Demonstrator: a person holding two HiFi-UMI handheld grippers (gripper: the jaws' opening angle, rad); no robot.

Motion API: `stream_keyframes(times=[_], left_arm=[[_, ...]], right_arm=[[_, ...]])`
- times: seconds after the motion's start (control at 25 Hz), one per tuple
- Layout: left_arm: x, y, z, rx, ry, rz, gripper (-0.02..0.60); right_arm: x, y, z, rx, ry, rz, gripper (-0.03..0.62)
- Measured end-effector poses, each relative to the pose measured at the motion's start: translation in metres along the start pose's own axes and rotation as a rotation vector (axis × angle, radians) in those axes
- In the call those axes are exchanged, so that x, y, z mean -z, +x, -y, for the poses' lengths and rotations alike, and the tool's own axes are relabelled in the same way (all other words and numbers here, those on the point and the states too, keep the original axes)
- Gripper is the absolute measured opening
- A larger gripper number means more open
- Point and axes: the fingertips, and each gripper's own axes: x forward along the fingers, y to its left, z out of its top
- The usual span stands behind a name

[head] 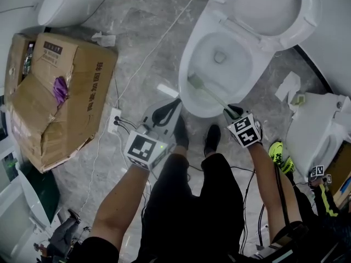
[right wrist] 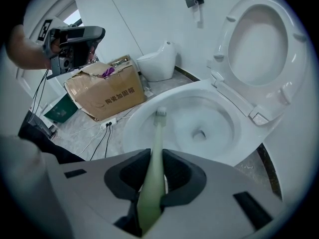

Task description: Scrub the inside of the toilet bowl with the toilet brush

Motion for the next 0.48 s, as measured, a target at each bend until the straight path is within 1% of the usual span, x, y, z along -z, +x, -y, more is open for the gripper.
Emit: stream_keyframes(times=[0.12, 0.28, 0.48], left_arm=[[0.001, 0.003, -0.002, 0.001, -0.011, -0.01, 0.002], [-0.004, 0.011, -0.002, 0.015, 0.006, 0.006, 0.001], [-0.005, 0.015, -0.006, 0.002, -0.002, 0.014, 0.0]], right_arm=[[-0.009, 0.003, 0.008, 0.017, 0.005, 0.005, 0.081], [-0.017, 0.01, 0.023, 0.042, 0.007, 0.014, 0.081], [-0.026, 0.013, 0.032, 0.039, 0.02, 0.019, 0.081]])
